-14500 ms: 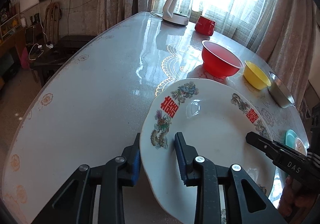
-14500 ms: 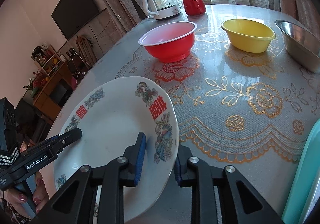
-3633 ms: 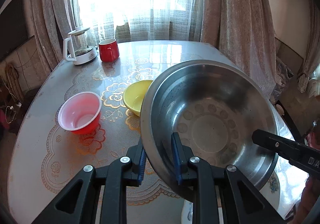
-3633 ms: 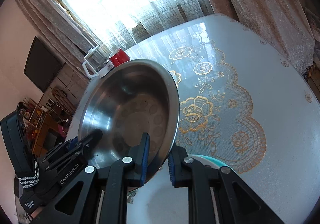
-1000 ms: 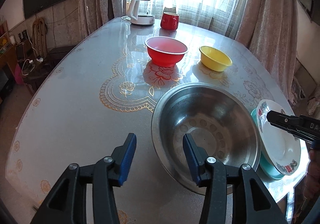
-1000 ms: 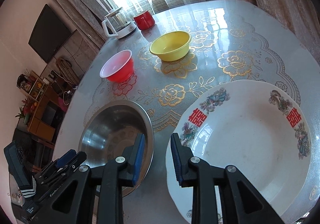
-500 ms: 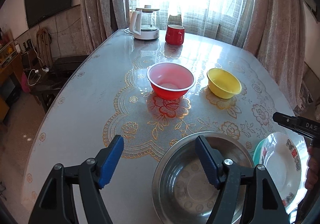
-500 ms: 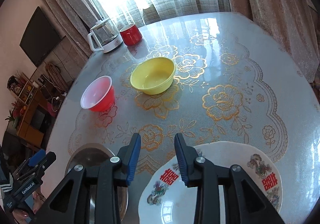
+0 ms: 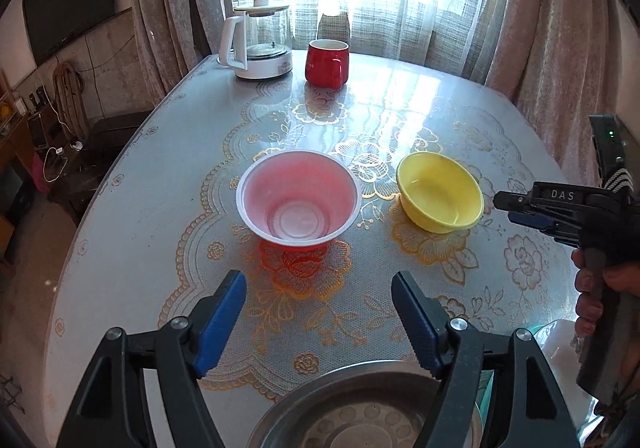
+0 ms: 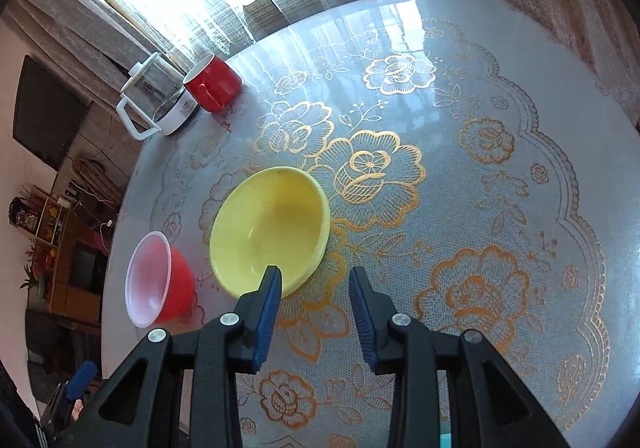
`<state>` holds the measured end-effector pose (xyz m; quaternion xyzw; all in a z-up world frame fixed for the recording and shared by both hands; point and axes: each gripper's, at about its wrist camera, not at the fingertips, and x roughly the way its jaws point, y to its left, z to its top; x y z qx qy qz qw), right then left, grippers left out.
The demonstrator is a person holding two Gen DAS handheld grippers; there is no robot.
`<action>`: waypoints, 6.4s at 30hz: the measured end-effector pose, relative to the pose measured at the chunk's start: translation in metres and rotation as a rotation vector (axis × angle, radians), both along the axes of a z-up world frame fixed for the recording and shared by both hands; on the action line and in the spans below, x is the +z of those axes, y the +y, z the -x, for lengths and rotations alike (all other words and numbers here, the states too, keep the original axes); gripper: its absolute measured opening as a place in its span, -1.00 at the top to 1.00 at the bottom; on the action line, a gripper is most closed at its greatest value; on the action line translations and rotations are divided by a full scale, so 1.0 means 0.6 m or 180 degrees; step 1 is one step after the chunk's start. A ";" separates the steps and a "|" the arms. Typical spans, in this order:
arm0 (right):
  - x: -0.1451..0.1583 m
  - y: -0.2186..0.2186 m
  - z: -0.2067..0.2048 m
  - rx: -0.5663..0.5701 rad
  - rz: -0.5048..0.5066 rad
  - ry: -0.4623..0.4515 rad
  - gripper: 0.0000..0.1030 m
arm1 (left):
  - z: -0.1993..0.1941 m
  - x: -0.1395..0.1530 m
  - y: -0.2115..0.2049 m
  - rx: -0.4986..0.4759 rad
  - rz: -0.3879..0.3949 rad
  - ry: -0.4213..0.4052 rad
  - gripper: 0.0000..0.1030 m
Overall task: Organize plates and bowls
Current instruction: 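Move the right gripper to the yellow bowl rim and grasp it, then lift the yellow bowl with the right gripper and carry it over the steel bowl, then lower the yellow bowl into the steel bowl with the right gripper, then open the right gripper and withdraw it from the yellow bowl rim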
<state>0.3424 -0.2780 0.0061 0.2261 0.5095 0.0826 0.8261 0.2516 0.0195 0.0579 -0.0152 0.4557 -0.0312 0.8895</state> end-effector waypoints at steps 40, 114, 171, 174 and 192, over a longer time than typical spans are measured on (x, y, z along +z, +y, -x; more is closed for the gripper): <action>-0.067 0.004 0.021 0.0454 -0.0036 0.0314 0.74 | -0.157 -0.117 -0.162 -0.0312 -0.0141 0.0773 0.17; 0.041 0.131 0.296 0.0755 -0.0405 -0.0344 0.73 | 0.180 -0.007 0.007 -0.0272 0.0192 -0.0134 0.72; -0.022 0.197 0.324 0.0809 -0.0086 0.0030 0.37 | 0.222 -0.101 0.044 -0.0164 0.0142 0.0180 0.70; -0.022 0.199 0.322 0.0822 -0.0095 0.0024 0.37 | 0.223 -0.095 0.045 -0.0159 0.0152 0.0156 0.70; -0.006 0.198 0.314 0.0822 -0.0063 -0.0031 0.37 | 0.232 -0.061 0.056 -0.0088 0.0236 -0.0006 0.39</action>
